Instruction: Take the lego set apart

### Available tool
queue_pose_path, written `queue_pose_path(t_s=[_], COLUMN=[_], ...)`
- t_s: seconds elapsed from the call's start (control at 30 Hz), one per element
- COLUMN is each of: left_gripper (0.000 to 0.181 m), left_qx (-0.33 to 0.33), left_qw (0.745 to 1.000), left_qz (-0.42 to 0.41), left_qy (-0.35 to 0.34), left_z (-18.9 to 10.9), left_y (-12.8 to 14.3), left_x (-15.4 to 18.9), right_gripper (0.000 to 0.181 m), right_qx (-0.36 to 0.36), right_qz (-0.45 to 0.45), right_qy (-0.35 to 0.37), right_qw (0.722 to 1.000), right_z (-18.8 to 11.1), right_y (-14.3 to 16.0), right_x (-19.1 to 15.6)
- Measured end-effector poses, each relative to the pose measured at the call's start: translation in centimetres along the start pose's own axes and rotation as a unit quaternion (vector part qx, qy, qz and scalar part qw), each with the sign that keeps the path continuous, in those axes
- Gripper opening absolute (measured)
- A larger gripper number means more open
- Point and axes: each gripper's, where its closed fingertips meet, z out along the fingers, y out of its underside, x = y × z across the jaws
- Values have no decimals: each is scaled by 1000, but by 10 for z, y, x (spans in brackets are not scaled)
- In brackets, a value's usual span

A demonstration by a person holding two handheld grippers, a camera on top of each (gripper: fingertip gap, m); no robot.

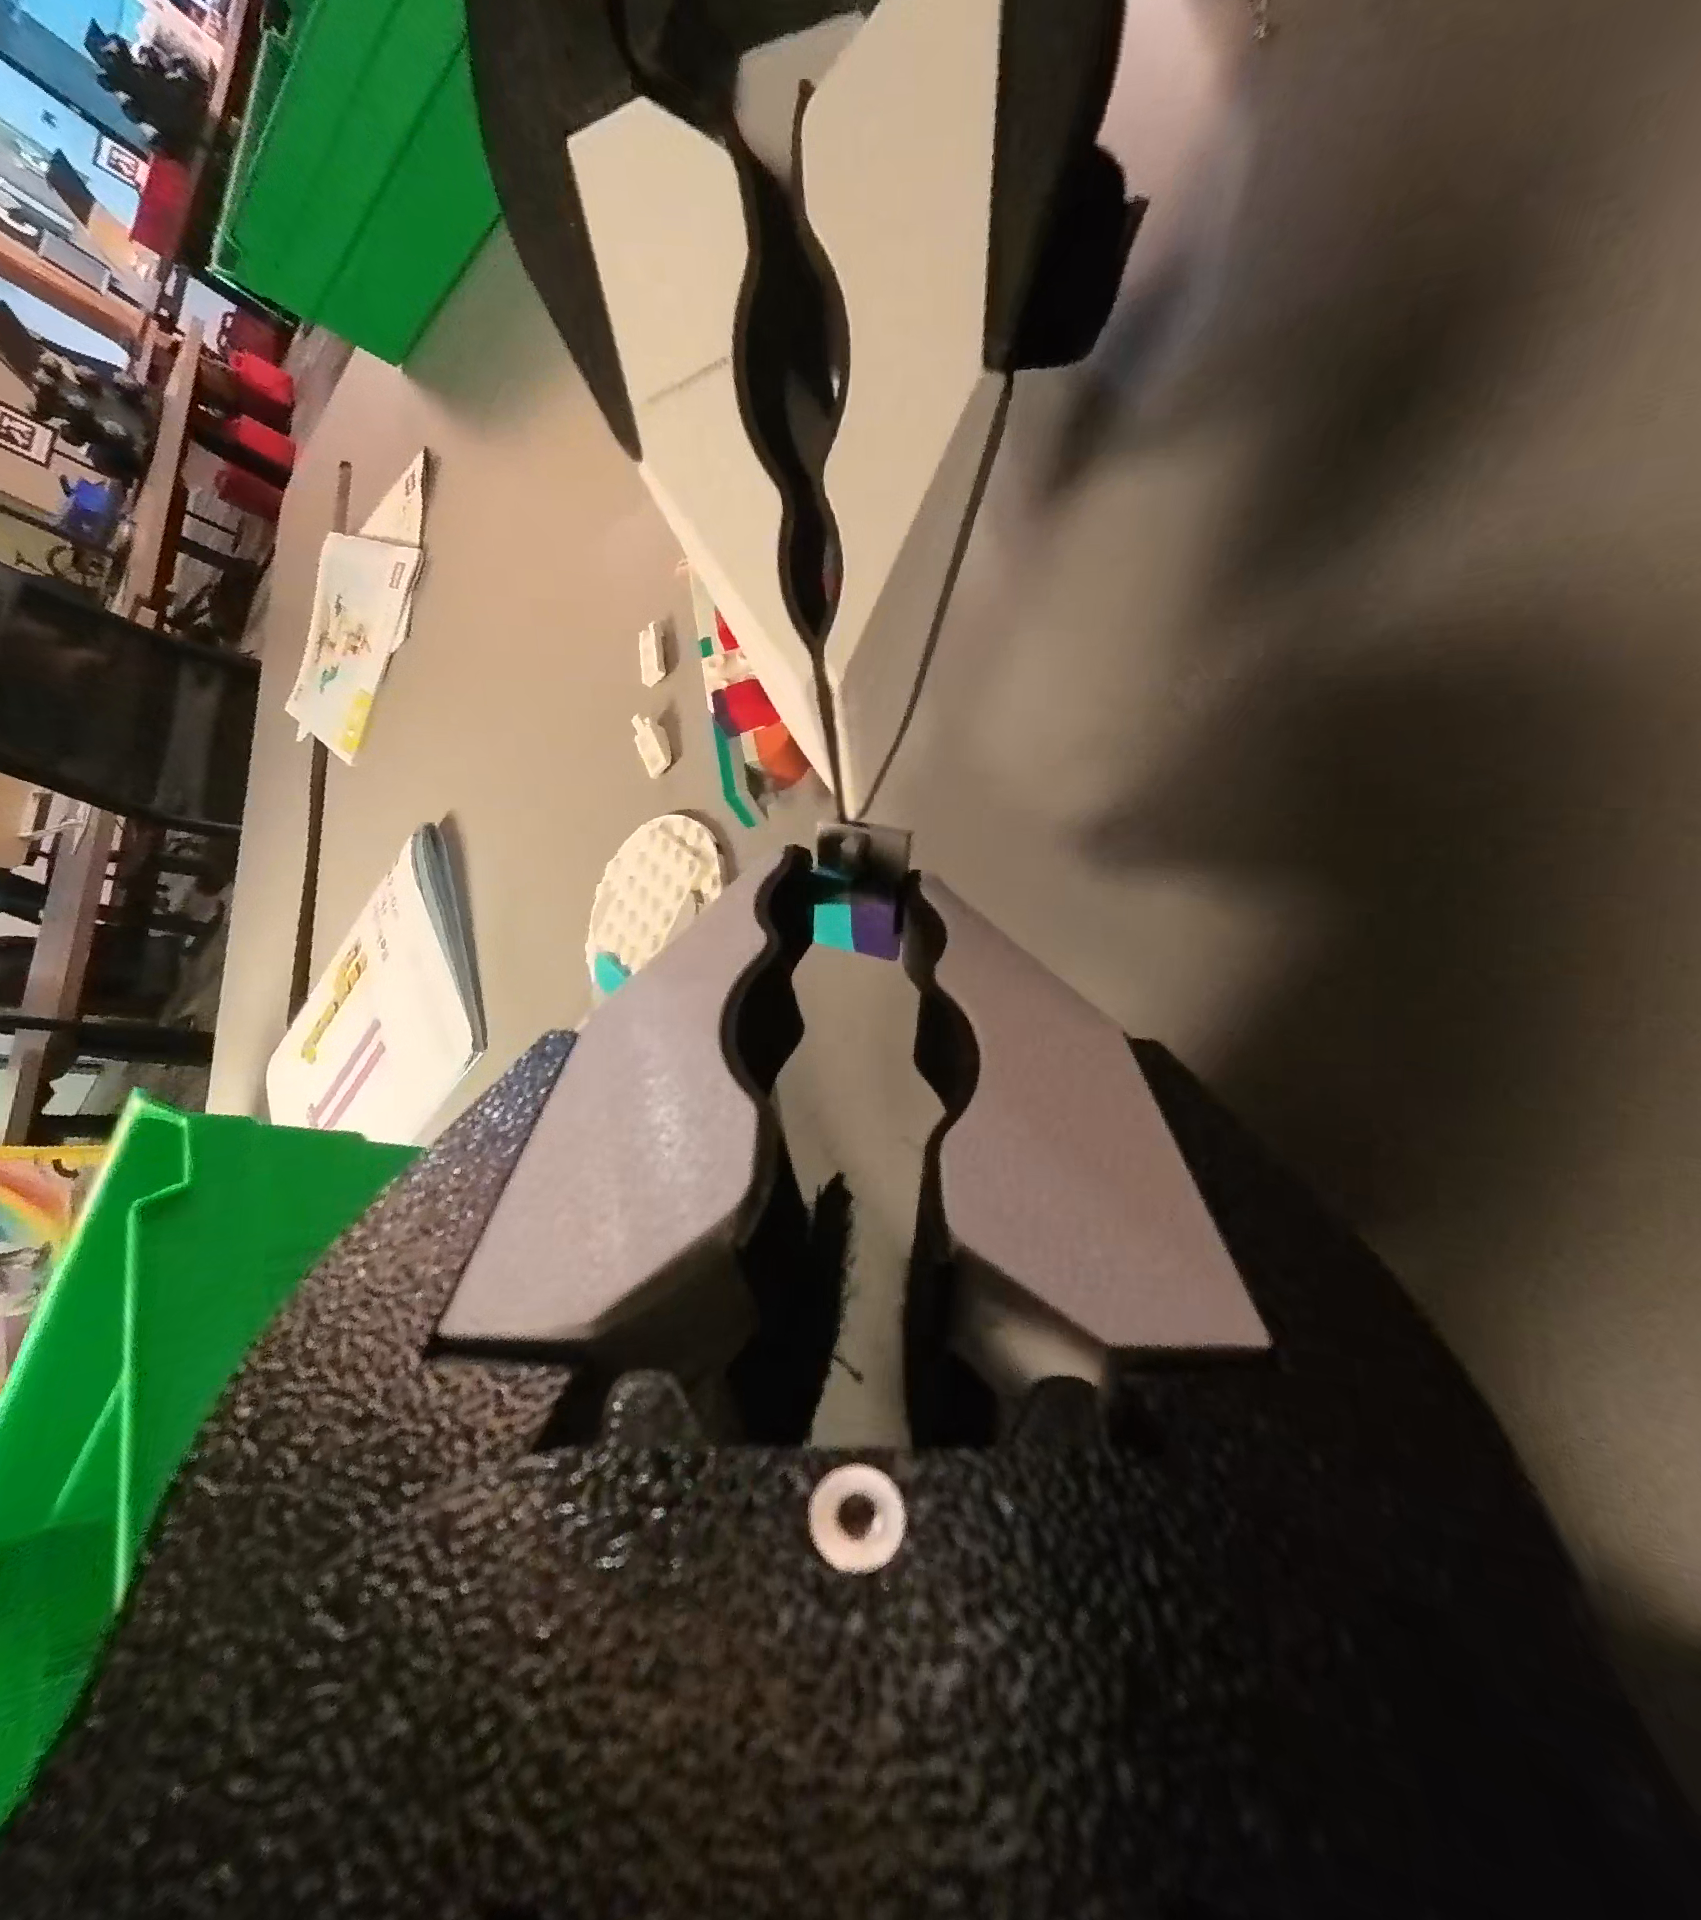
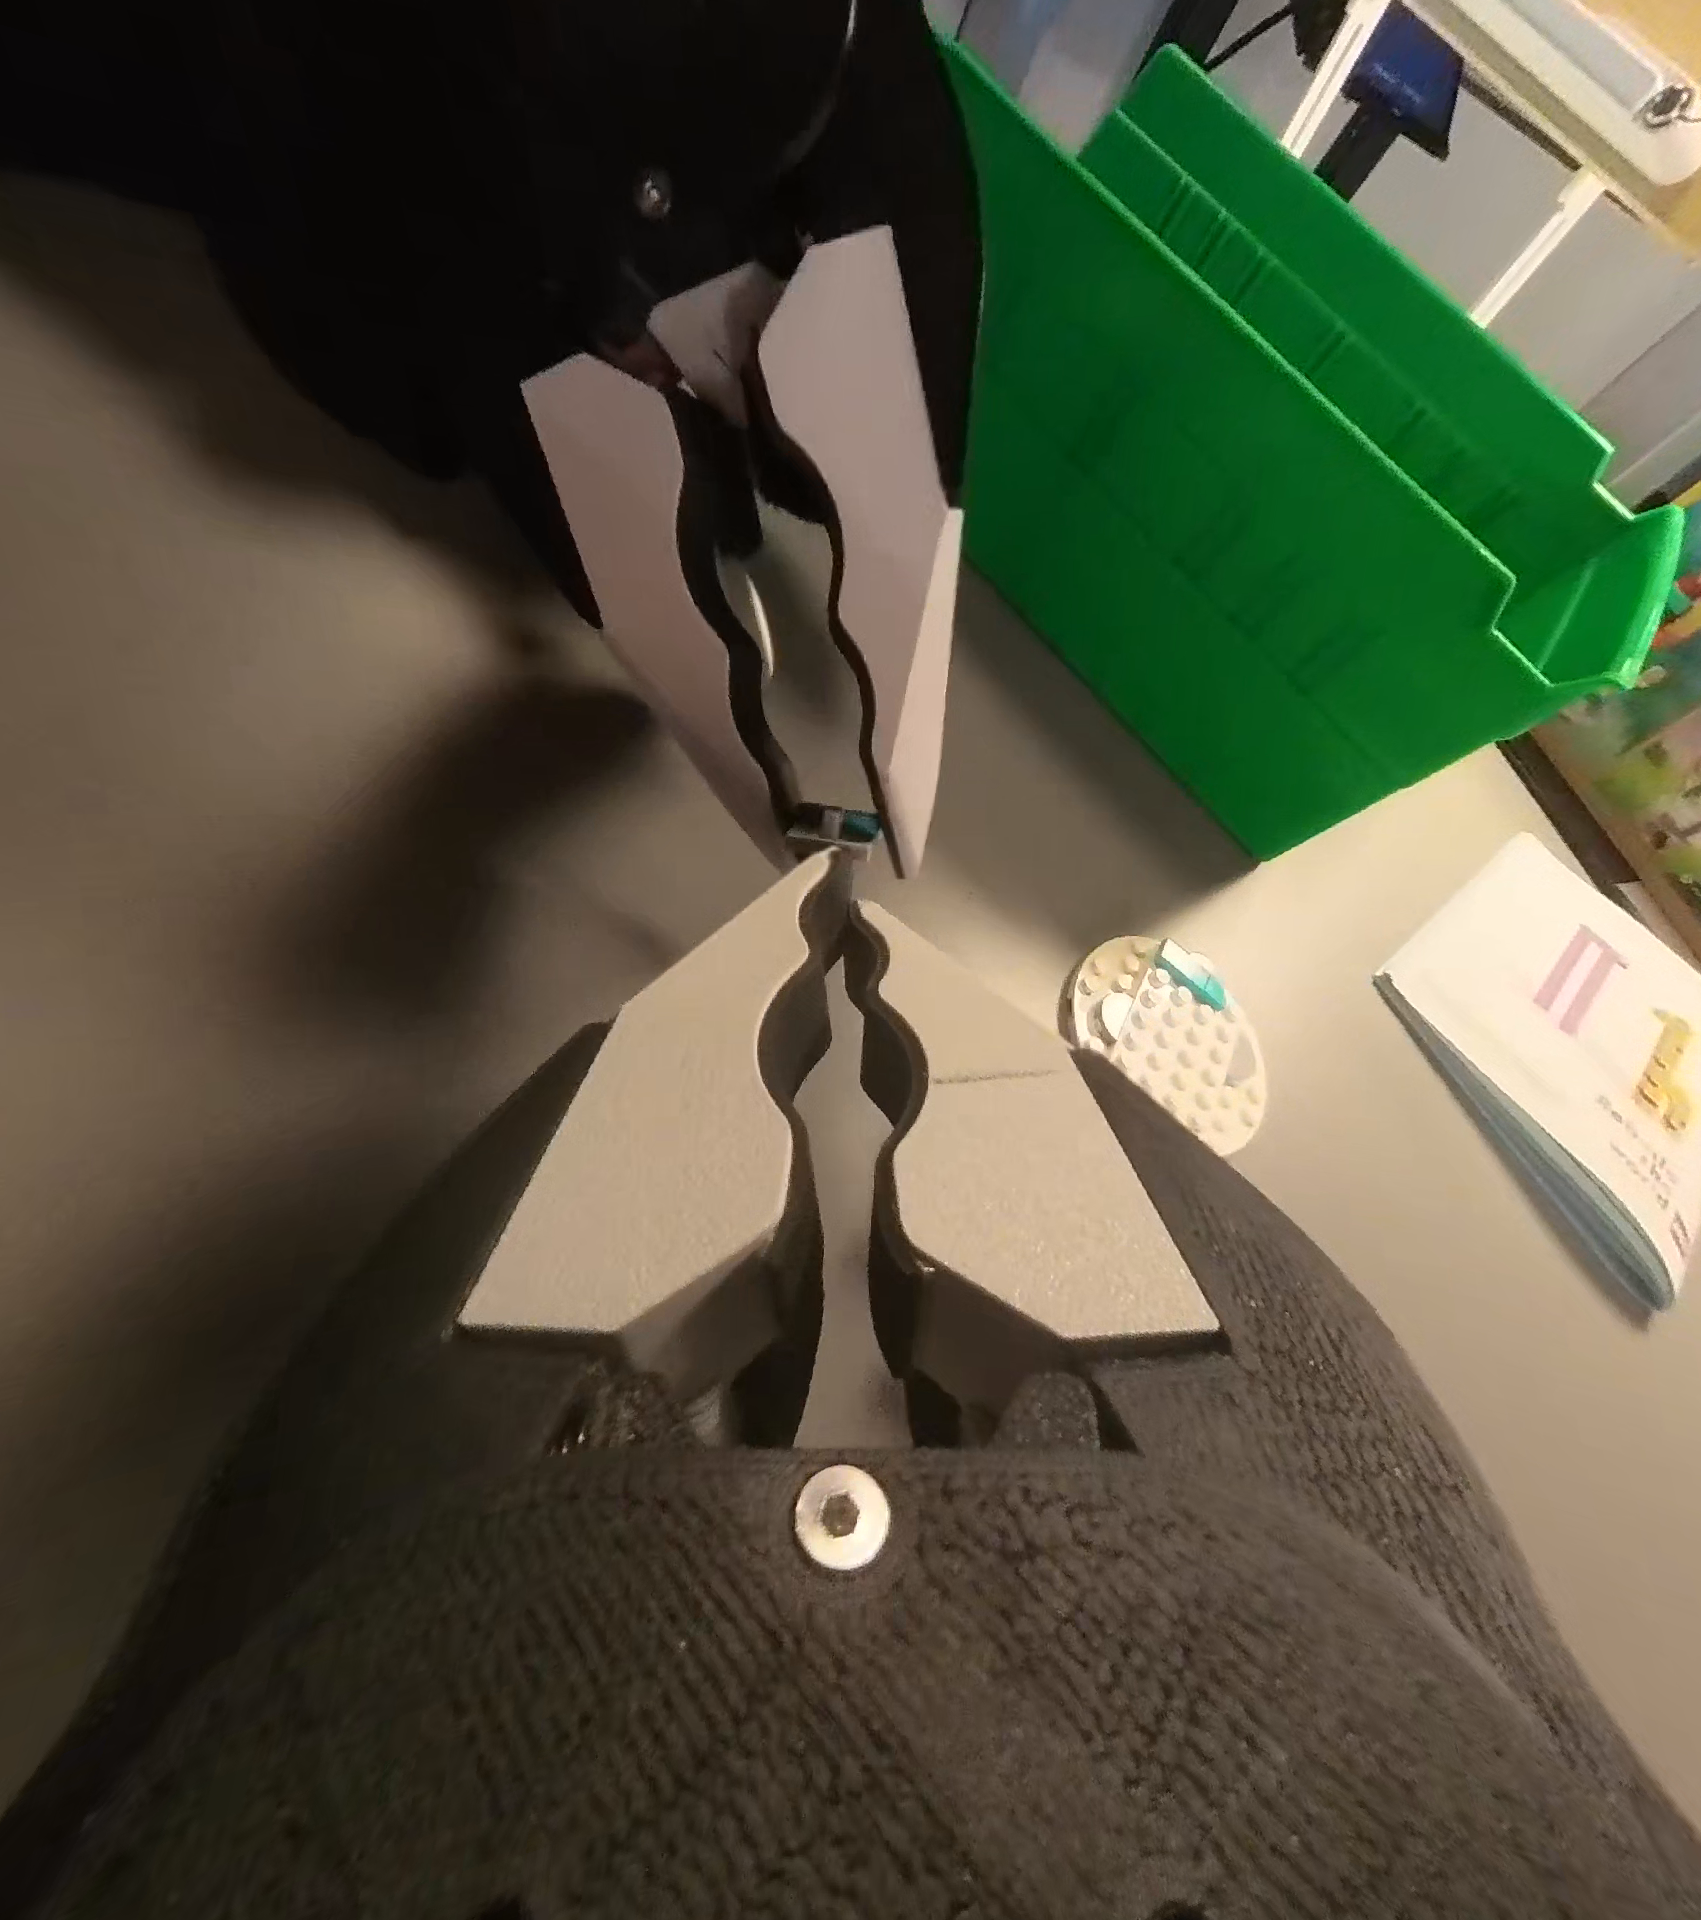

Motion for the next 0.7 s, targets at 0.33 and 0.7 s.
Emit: queue_pose_path(t_s=[0.33, 0.7], left_gripper=[15, 15], left_qx=[48, 95], left_qw=[988, 969], left_qz=[-104, -172], left_qy=[-106, -148], left_z=[-10, -18], left_y=[5, 8], left_x=[-41, -58], right_gripper=[0, 0], right_qx=[70, 166], right_qz=[-109, -20], right_qy=[118, 156], right_qw=[984, 974], right_z=[-19, -46], right_y=[-26, -54], right_x=[23, 40])
